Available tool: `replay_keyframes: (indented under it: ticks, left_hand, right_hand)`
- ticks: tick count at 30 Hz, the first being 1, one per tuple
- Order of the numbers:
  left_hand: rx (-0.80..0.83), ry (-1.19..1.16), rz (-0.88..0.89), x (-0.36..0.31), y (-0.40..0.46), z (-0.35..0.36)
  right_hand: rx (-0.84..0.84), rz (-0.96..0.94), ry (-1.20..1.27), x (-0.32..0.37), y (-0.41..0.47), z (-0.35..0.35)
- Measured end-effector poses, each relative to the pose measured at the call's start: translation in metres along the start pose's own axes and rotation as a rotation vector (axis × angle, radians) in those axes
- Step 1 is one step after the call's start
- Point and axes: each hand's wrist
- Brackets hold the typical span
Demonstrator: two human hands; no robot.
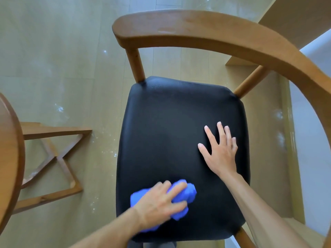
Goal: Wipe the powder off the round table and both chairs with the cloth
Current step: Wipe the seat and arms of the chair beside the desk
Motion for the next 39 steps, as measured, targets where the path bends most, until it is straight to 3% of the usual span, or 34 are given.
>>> replay_keyframes:
  ticks: [3,7,11,16,21,25,28,30,35,39]
  left_hand:
    - [-0.166,-0.018,-0.143,0.064,0.026,-0.041]
    - [-0.32,0.076,-0.537,0.156,0.081,-0.095]
    - [-0.391,-0.023,-0.745,0.166,0.099,-0.092]
    - [-0.297,-0.072,-0.541,0.065,0.062,-0.037]
    - [-0.032,-0.106,-0.119,-0.048,0.011,0.023]
    - [0.18,0.073,0.223,-0.064,0.004,0.037]
    - [0.191,0.089,0.297,-0.042,0.01,0.021]
    - [0.128,0.015,0.213,-0.014,0.012,0.004]
    - [-0.059,-0.104,-0.226,0.056,0.016,-0.035]
    - [-0.193,-0.213,-0.543,0.045,0.022,-0.028]
  right_hand:
    - [-0.027,-0.011,0.011,0.0,0.002,0.002]
    - [-0.058,-0.029,0.046,-0.002,0.002,0.008]
    - [-0.065,-0.033,0.097,-0.005,0.004,0.011]
    - [-0.009,-0.025,0.233,-0.01,0.005,0.005]
    - [0.031,-0.027,0.245,-0.012,0.003,-0.002]
    - [0.05,-0.039,0.231,-0.014,0.003,-0.005]
    - [0.078,-0.059,0.211,-0.019,0.001,-0.011]
    - [0.11,-0.086,0.183,-0.023,0.001,-0.018]
    - [0.189,-0.118,0.206,-0.033,-0.003,-0.036]
    - [0.08,-0.05,0.147,-0.012,-0.032,-0.035]
Point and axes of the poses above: each hand's wrist, its own y-axis towards the middle knuckle, its own z-axis out of the palm, x = y × z, and after that the axes turned 2 degrees about x, right-handed
